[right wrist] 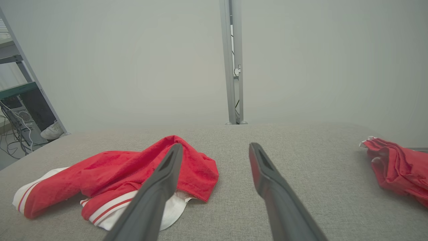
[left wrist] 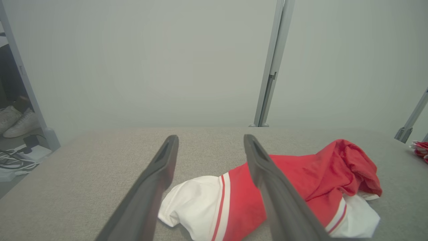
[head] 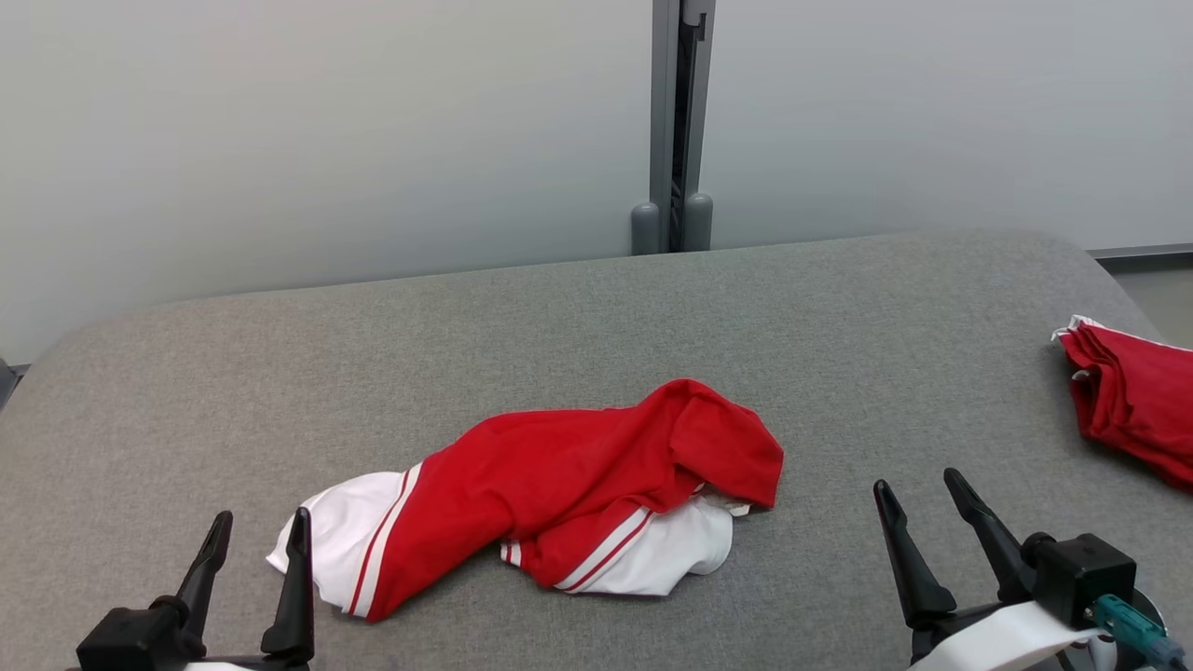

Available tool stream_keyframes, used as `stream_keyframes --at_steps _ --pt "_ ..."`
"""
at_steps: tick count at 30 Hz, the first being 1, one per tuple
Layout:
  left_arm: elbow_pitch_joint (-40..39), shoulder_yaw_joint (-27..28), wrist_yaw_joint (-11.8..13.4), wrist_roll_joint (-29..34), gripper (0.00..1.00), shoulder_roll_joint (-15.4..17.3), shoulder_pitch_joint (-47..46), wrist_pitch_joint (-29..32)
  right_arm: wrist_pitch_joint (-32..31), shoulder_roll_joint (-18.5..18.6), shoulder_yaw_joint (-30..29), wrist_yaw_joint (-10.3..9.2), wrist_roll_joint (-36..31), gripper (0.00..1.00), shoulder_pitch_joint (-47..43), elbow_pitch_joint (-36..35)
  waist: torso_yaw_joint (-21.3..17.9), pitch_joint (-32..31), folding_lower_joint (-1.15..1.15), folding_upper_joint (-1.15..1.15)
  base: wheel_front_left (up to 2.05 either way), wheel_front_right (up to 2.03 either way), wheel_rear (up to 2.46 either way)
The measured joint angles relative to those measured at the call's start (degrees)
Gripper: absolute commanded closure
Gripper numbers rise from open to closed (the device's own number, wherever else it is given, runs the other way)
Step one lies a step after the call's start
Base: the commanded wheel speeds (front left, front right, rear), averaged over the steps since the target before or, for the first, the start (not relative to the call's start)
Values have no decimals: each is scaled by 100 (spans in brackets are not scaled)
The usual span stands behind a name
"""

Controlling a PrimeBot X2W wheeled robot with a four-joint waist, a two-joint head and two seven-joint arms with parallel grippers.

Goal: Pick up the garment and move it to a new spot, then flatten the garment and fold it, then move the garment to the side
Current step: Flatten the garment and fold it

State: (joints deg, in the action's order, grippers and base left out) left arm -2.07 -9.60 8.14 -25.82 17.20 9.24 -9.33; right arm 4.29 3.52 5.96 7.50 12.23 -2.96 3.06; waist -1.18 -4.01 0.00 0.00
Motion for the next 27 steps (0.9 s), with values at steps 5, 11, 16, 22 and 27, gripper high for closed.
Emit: stream_keyframes --at_steps 5,11,16,22,27 --pt "-34 -27 21 0 0 -1 -7 15 -23 8 23 0 -3 0 0 -8 53 23 0 0 0 0 0" --pt "-89 -101 23 5 0 -10 -199 21 -188 292 687 0 -16 0 231 196 260 138 0 0 0 0 0" --pt "-60 -170 -55 8 0 -34 -435 -35 -308 499 1363 0 86 0 468 658 507 286 0 0 0 0 0" --pt "77 -208 -210 -1 0 -91 -893 -187 -337 767 2187 0 202 0 1003 1423 818 617 0 0 0 0 0" --pt "272 -229 -313 -9 0 -127 -1184 -296 -313 980 2737 0 223 0 1510 2100 1087 887 0 0 0 0 0"
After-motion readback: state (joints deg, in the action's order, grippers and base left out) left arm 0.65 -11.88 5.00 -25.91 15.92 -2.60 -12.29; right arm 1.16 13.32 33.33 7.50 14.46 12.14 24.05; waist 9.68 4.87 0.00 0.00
